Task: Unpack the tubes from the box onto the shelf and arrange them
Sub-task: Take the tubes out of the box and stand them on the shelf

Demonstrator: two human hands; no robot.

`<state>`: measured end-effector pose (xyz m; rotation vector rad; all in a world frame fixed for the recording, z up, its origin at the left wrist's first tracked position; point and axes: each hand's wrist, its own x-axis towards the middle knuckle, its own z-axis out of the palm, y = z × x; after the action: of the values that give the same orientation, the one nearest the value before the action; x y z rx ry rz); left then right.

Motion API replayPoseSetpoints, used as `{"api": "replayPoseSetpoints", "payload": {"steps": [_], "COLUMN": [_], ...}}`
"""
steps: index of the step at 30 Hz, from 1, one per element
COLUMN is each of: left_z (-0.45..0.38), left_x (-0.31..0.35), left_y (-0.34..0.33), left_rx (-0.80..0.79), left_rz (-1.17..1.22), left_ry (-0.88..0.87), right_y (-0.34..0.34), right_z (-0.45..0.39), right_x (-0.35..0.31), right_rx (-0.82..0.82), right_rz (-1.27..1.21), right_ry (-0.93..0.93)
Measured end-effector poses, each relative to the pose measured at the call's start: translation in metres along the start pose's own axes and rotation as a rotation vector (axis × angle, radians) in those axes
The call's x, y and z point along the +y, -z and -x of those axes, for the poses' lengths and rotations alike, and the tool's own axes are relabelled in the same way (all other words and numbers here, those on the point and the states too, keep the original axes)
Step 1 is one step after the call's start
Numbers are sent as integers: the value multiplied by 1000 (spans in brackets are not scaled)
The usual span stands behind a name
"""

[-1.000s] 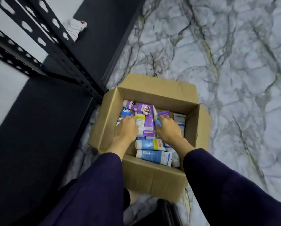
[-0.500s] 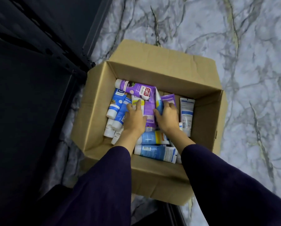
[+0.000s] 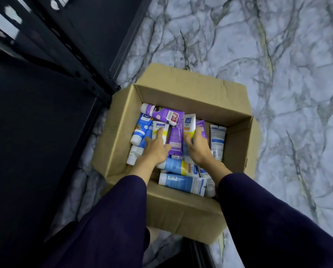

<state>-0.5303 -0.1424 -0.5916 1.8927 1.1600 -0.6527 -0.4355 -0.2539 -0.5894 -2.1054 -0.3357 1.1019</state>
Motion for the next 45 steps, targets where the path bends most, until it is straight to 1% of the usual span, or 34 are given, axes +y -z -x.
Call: {"api": "replayPoseSetpoints", "payload": {"steps": [4, 9, 13, 18, 24, 26, 29, 33, 37, 40, 45], "left_z": [30, 80, 141, 234, 372, 418, 479, 543, 579, 593, 598], "left_x": [-10, -4, 10, 21, 13, 1, -19, -55, -108, -147, -189], "left_y": [23, 82, 137, 196, 269, 288, 314, 343, 365, 370, 372], "left_rx": [104, 270, 487, 768, 1066, 1184, 1325, 1525, 1649, 1673, 1682], "left_rz": [145, 298, 380, 474, 532, 519, 527, 540, 620, 675, 672], "left_ry": [-37, -242, -327, -491, -675, -702, -737, -685, -573, -507, -368], "right_y": [8, 20, 27, 29, 22, 13, -9, -51, -102, -138, -177], "right_z": [23, 57, 96, 168, 279, 310, 353, 404, 439, 453, 457], "right_x": [-22, -69, -129, -225, -338, -371, -417, -470, -508, -524, -528], "right_rx": [63, 102, 112, 103, 1, -33, -128, -294, -464, -585, -711], "right_rz": [33, 17, -64, -148, -286, -342, -406, -471, -452, -408, -336], "right_ry": [112, 347, 565, 881, 1169, 1241, 1334, 1386, 1430, 1459, 1443]}}
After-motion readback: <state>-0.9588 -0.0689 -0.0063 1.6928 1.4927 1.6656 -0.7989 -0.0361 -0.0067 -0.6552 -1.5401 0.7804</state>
